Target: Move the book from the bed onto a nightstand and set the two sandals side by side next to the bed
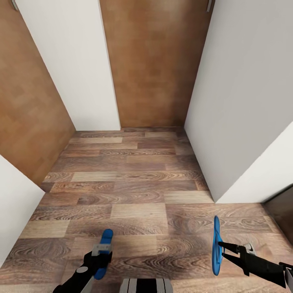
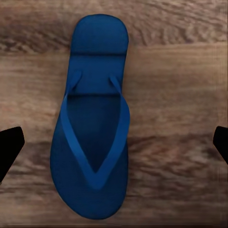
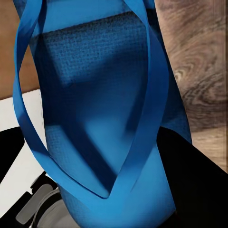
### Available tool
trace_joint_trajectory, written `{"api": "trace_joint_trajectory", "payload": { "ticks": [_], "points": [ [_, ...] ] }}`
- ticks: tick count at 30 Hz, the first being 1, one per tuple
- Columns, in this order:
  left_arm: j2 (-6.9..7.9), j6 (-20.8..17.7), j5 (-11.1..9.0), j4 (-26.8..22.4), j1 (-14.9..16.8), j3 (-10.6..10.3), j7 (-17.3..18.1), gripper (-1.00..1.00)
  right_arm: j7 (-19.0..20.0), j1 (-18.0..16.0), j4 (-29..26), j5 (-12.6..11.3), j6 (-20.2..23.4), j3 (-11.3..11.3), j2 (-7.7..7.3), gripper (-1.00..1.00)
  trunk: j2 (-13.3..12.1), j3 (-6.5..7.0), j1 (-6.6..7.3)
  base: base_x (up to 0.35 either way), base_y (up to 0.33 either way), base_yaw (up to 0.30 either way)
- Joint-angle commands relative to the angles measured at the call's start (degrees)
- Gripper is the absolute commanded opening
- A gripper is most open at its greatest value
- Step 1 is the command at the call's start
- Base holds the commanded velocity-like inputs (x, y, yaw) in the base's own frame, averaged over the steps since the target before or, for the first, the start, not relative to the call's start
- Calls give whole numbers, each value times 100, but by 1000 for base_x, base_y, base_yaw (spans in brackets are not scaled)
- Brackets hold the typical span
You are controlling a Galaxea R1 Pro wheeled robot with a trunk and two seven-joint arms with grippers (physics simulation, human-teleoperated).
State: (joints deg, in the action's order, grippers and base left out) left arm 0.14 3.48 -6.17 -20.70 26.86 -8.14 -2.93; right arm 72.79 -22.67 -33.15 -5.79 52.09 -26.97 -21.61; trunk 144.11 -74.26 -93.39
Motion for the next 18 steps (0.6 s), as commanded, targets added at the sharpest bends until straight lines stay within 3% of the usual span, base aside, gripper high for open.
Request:
{"api": "trace_joint_trajectory", "payload": {
  "ticks": [1,18],
  "points": [
    [4,21,-60,5,3,-43,-25,100,9,-3,1,-19,38,-7,-1,-100,3,-26,-1,0,0,0],
    [4,21,-60,-4,3,-39,-40,100,15,-2,1,-19,41,-10,0,-100,26,-403,-45,0,0,0]
  ]
}}
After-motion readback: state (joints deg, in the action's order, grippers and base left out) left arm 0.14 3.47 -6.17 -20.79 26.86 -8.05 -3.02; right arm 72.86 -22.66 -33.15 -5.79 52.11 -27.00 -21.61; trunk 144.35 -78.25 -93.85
